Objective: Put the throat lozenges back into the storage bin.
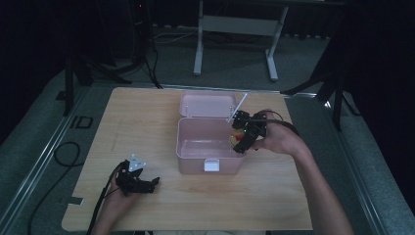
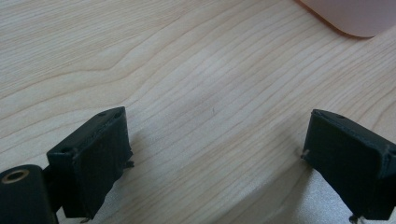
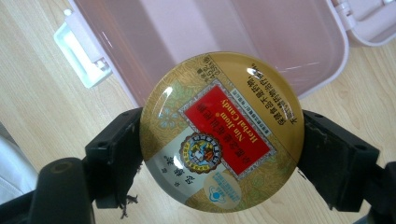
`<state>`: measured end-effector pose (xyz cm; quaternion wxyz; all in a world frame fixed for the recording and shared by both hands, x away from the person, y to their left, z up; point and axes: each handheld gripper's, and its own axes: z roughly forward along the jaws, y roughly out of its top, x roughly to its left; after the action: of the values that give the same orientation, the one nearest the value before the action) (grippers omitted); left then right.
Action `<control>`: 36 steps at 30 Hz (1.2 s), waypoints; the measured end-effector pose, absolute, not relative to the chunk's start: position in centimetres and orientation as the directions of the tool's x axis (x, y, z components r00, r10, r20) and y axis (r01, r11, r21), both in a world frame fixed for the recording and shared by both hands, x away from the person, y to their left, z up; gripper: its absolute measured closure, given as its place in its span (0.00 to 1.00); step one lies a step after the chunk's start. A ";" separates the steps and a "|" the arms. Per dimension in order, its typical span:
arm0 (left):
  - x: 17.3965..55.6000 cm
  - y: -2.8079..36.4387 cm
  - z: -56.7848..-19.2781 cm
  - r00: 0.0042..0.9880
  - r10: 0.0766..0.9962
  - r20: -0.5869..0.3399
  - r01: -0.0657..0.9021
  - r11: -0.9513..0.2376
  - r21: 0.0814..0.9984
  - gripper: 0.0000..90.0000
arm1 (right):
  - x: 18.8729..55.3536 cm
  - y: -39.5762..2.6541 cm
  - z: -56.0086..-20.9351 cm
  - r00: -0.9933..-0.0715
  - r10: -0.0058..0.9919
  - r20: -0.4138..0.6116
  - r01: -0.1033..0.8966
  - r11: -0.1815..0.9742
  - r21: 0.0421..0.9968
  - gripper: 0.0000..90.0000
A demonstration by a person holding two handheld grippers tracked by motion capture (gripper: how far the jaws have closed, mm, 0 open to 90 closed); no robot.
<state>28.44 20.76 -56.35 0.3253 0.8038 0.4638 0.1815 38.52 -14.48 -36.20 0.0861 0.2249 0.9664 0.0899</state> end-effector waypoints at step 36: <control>28.4 20.8 -56.3 0.504 0.864 -0.010 0.628 -0.358 0.691 0.08 | 39.3 -12.6 -37.1 -0.891 0.439 -0.116 0.411 0.889 0.203 0.22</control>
<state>28.44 20.76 -56.35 0.3251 0.8039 0.4638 0.1815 39.33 -12.63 -37.12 0.0795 0.2194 0.9685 0.0868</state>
